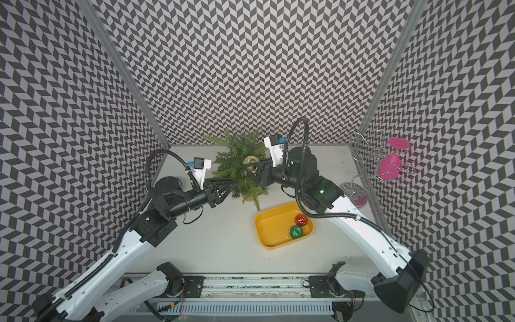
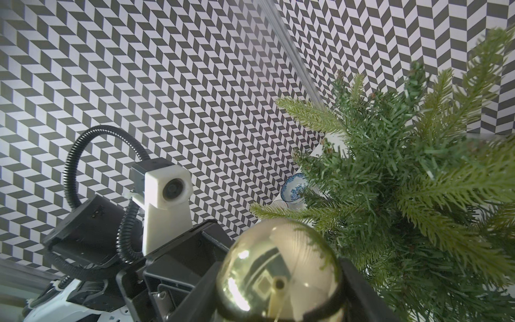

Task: Decorate the small christmas tree with ornaments
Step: Hang an ornament on the christmas tree.

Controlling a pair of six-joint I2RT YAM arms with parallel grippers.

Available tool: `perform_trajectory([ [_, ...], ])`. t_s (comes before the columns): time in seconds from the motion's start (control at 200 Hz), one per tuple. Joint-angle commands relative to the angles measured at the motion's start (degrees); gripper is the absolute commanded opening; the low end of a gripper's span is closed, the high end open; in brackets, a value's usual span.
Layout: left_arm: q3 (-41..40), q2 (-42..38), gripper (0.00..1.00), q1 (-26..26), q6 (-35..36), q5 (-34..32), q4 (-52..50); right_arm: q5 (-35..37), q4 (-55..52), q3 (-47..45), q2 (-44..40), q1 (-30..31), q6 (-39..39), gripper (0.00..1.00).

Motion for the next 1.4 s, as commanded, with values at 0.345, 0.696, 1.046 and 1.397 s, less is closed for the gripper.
perform_trajectory([
  [0.345,4.16,6.05,0.39,2.01,2.13,0.92,3.5,2.37,4.47,3.78,2.75,-0.39,-1.59,0.6],
  [0.696,5.35,9.13,0.39,2.01,2.37,0.36,4.15,4.48,5.61,2.8,3.71,-2.54,-1.67,0.6],
  [1.046,6.37,11.11,0.39,2.03,2.61,0.14,3.84,5.65,5.76,1.01,3.96,-3.95,-1.76,0.6],
  [1.397,6.28,11.39,0.4,1.97,2.68,-0.32,3.51,2.76,7.32,0.18,5.22,-3.96,-0.93,0.6],
])
